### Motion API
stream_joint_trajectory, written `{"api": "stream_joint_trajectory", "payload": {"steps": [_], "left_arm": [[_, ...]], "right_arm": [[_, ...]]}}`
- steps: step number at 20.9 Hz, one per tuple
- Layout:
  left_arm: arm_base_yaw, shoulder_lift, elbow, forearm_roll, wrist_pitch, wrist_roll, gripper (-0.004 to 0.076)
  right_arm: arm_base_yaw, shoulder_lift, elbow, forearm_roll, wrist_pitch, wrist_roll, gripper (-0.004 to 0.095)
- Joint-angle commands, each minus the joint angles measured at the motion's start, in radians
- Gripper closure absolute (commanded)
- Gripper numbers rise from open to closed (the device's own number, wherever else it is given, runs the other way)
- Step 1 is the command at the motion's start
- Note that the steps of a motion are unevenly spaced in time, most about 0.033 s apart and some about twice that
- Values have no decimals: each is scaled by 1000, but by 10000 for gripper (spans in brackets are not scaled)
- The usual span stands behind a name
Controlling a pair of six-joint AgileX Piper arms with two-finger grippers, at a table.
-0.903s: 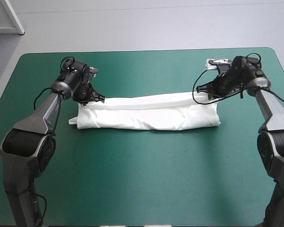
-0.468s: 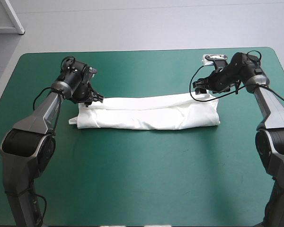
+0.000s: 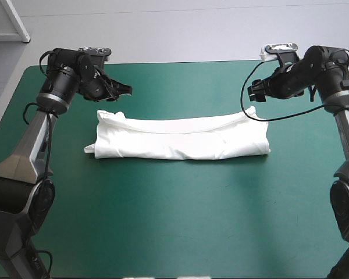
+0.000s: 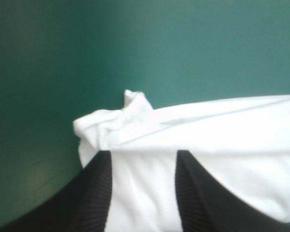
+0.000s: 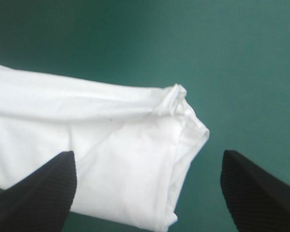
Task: Fold the cloth
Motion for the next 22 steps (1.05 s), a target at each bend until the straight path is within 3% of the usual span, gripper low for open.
{"api": "stream_joint_trajectory", "payload": {"steps": [1, 3, 7, 15, 22], "left_arm": [[-49, -51, 14, -67, 22, 41, 622], [-81, -51, 50, -88, -20, 43, 732], [-173, -32, 172, -164, -194, 61, 732], [-262, 184, 198, -189, -241, 61, 732], [-303, 211, 199, -179, -232, 61, 732]], "right_arm": [[-5, -73, 12, -63, 13, 6, 169], [-8, -97, 61, -82, 3, 15, 188], [-57, -145, 229, -42, -53, 16, 194], [-86, -119, 379, 72, -139, -4, 194], [-86, 12, 379, 207, -154, 8, 194]]}}
